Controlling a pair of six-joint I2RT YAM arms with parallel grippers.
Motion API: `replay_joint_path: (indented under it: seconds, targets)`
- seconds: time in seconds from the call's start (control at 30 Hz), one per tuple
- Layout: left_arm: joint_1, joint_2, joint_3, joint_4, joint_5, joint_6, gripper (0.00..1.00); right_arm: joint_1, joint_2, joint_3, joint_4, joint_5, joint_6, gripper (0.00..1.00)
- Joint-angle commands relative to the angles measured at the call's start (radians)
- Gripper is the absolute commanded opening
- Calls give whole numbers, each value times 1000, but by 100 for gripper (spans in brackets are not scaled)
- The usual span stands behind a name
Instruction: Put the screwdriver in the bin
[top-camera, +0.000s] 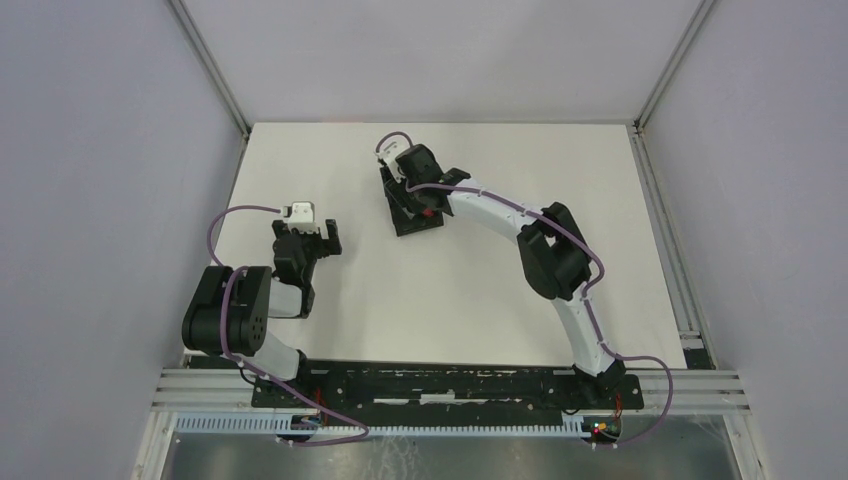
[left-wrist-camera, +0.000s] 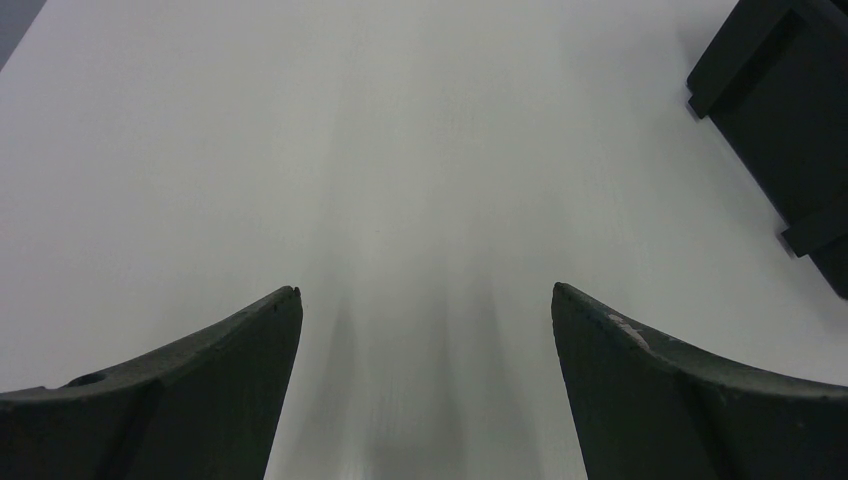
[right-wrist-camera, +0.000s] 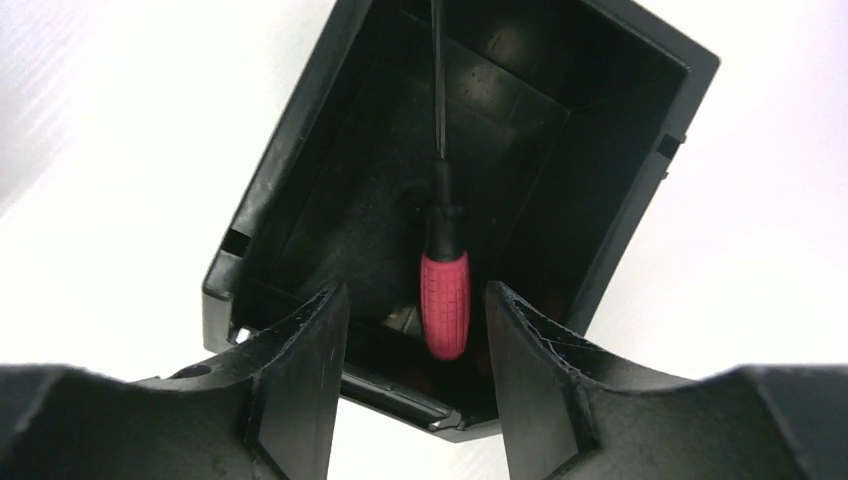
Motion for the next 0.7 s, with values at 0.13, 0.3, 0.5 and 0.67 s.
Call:
replay_joint_path:
  seconds: [0.13,0.3,0.5,0.67]
  targets:
    - [-1,-23,0,55,-15,-34,100,6,-197,35,72,64,62,58]
    - [-1,-23,0,55,-15,-34,100,0,-280,51,48,56,90,76]
    - [-1,-22,0,56,-15,-34,100,-99,-519,-204,120,74,96,98]
    - [-1,-23,0,56,-15,-34,100,-271,-760,-524,167,78,106,98]
